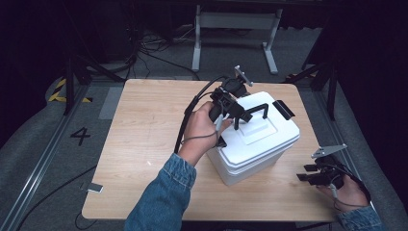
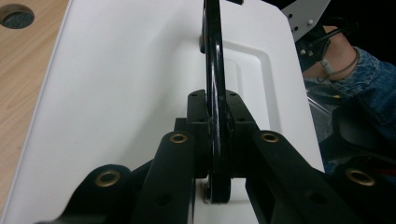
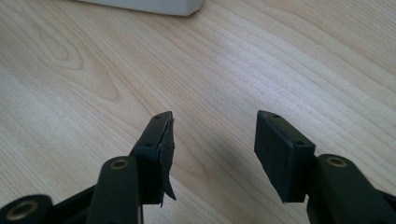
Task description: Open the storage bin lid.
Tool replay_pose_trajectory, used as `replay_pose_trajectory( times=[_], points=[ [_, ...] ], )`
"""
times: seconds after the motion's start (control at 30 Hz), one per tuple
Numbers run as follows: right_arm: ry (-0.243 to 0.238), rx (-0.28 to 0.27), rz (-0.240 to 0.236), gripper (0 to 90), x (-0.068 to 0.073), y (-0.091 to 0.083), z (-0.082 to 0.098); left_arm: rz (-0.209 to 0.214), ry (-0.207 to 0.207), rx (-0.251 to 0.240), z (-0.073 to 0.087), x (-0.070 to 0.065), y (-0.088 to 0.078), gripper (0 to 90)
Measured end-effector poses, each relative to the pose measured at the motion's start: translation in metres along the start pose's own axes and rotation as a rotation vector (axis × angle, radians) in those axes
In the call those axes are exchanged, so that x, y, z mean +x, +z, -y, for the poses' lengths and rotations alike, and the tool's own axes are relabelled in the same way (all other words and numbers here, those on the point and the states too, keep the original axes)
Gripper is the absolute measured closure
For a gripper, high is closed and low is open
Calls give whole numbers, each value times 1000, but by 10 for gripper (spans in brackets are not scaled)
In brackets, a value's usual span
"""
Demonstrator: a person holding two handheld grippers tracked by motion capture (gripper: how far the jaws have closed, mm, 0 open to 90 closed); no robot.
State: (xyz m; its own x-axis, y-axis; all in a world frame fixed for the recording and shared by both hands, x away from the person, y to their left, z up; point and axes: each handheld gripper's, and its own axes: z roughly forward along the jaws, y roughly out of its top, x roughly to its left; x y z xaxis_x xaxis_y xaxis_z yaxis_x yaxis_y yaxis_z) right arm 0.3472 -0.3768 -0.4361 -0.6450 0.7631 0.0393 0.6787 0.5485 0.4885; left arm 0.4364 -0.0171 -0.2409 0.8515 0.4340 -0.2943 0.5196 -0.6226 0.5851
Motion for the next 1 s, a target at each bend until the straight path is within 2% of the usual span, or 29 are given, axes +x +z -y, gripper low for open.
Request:
replay_pose_trajectory(
  times=[0.1, 0.53, 0.93, 1.0],
  points=[
    [2, 0, -1, 475, 0, 0, 0, 7, -1, -16, 3, -1, -10, 839],
    [1, 9, -8, 476, 1, 4, -2, -34, -13, -42, 23, 1, -43, 839],
    [-20, 15, -19, 475, 2, 9, -10, -117, -87, -63, 61, 20, -81, 839],
    [-22, 17, -23, 475, 3, 10, -12, -126, -114, -77, 69, 22, -88, 839]
  ],
)
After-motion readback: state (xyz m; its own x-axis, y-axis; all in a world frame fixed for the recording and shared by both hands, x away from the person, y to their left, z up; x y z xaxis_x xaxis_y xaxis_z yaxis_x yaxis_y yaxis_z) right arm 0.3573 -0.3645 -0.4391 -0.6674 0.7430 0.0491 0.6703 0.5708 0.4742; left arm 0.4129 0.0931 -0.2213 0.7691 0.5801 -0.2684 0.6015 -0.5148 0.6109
